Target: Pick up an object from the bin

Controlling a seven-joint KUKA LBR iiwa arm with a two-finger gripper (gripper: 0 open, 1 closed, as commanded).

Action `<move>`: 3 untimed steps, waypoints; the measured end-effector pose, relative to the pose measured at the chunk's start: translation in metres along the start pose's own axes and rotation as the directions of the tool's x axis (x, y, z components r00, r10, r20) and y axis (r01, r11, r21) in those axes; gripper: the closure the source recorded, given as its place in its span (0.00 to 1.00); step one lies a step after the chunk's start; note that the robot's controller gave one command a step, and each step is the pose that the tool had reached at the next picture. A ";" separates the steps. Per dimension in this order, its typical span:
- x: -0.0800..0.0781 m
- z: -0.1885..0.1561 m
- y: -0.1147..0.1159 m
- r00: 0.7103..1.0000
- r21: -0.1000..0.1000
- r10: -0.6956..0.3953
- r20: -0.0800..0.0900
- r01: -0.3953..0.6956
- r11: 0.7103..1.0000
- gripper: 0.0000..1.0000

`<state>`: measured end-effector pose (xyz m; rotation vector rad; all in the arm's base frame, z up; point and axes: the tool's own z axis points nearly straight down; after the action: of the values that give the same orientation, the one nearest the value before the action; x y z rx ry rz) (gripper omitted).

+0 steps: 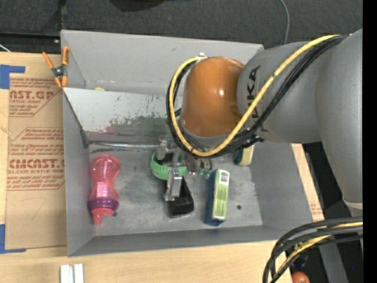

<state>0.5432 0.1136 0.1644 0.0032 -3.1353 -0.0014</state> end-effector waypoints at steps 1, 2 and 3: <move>-0.002 -0.005 -0.001 1.000 -0.001 0.002 0.007 -0.002 1.000 0.00; -0.032 0.070 -0.040 0.923 -0.018 0.383 0.025 -0.383 0.924 0.00; -0.027 0.073 -0.043 0.933 -0.021 0.359 0.031 -0.359 0.933 0.00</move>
Offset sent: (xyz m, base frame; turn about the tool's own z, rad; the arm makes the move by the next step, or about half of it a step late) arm 0.0289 -0.0533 -0.0944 0.4168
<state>0.5701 0.0707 0.0915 -0.5755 -3.1167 -0.0232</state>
